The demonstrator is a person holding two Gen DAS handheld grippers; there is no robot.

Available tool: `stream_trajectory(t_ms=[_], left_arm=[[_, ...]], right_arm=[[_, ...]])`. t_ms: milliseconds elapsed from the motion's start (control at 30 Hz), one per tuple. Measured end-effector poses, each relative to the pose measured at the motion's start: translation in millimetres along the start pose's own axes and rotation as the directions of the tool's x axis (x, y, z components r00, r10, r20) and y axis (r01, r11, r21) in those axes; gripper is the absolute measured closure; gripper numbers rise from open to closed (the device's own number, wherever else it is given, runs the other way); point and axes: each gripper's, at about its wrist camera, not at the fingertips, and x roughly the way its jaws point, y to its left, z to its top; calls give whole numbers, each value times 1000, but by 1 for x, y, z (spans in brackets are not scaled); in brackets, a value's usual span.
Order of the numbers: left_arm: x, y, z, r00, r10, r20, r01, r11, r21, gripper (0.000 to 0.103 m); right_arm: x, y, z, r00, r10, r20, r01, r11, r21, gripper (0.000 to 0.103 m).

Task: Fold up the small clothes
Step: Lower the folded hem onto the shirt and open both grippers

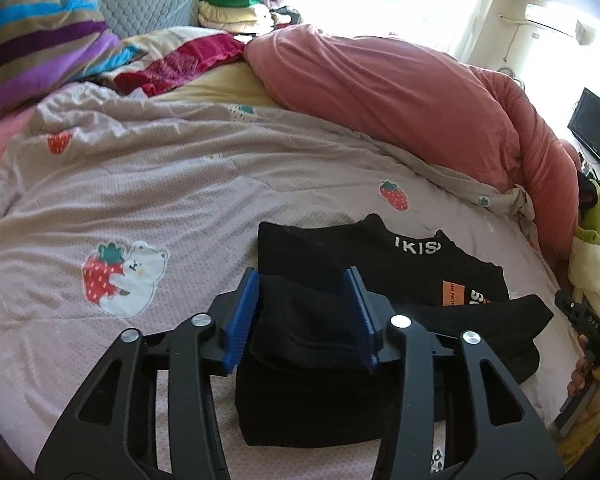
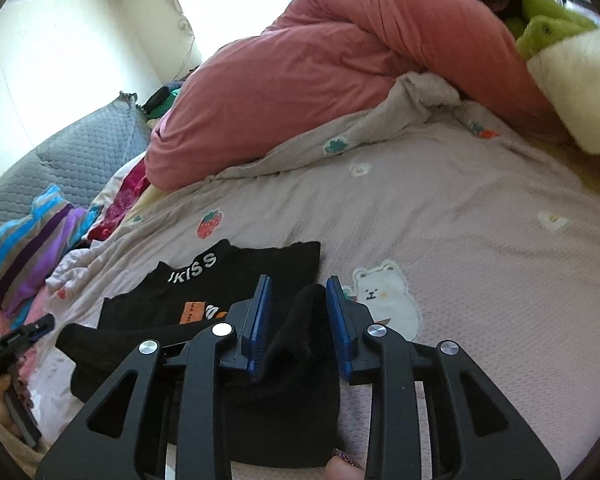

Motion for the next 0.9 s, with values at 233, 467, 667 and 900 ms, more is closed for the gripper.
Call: stream_trajectory(t_ms=[233, 467, 667, 900], left_arm=[[-22, -15, 1, 998, 10, 60, -14, 998, 57, 44], [-39, -29, -7, 997, -25, 77, 16, 993, 118, 48], [-31, -42, -35, 999, -47, -9, 47, 982, 182, 74], [-6, -42, -76, 996, 26, -88, -3, 969, 245, 77]], right_arm=[[-25, 25, -3, 998, 0, 65, 7, 993, -117, 66], [-37, 54, -15, 997, 38, 67, -21, 971, -237, 66], [-37, 74, -35, 997, 71, 2, -66, 941, -331, 77], [-30, 86, -67, 995, 66, -78, -92, 916, -391, 81]])
